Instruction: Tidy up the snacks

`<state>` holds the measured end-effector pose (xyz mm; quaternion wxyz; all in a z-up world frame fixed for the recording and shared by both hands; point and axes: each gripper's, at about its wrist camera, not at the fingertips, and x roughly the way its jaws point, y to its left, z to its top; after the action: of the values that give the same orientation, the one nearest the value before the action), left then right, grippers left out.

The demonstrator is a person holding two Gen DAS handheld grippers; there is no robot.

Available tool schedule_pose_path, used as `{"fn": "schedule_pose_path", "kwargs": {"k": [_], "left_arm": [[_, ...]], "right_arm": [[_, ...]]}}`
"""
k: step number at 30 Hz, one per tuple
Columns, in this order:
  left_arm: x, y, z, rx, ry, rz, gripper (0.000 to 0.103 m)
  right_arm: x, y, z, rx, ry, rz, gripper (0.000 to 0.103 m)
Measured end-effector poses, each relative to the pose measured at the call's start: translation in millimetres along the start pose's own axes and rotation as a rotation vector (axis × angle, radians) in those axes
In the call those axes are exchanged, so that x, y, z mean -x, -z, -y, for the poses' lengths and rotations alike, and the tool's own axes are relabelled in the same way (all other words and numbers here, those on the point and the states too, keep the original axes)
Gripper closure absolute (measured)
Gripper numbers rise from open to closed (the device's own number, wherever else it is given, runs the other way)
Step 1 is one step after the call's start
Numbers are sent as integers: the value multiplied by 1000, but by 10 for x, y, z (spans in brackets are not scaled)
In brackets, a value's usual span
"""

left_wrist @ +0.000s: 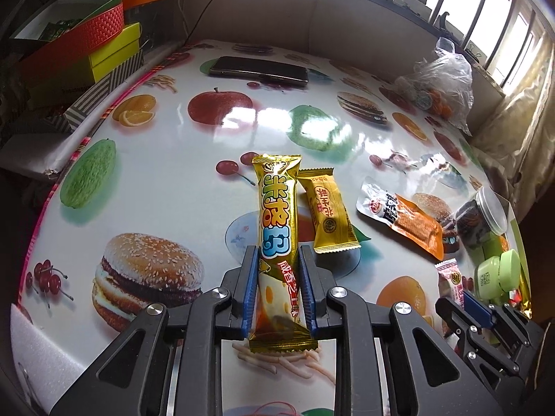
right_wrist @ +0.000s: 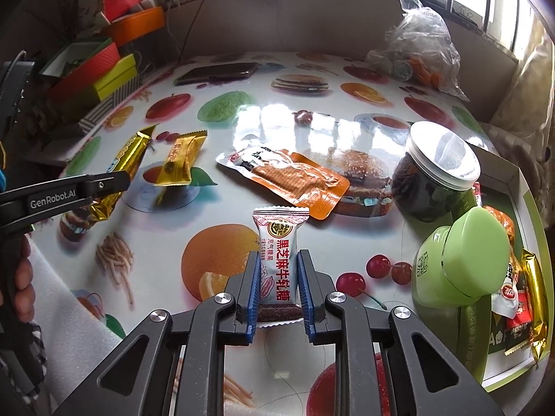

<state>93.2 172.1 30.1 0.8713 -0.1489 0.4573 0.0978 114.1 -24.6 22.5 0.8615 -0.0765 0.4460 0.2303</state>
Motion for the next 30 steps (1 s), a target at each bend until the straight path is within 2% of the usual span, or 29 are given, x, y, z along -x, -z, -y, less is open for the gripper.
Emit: {"fn": "schedule_pose_path", "kwargs": {"k": [4, 18, 30], "left_arm": [[108, -16, 65, -15, 11, 21, 79], [364, -132, 390, -79, 61, 68, 79], [418, -255, 873, -163, 127, 83, 79]], "right_arm": [[83, -22, 15, -18, -22, 15, 84], [391, -95, 106, -34, -17, 85, 84], [612, -150, 414, -89, 14, 131, 84]]}}
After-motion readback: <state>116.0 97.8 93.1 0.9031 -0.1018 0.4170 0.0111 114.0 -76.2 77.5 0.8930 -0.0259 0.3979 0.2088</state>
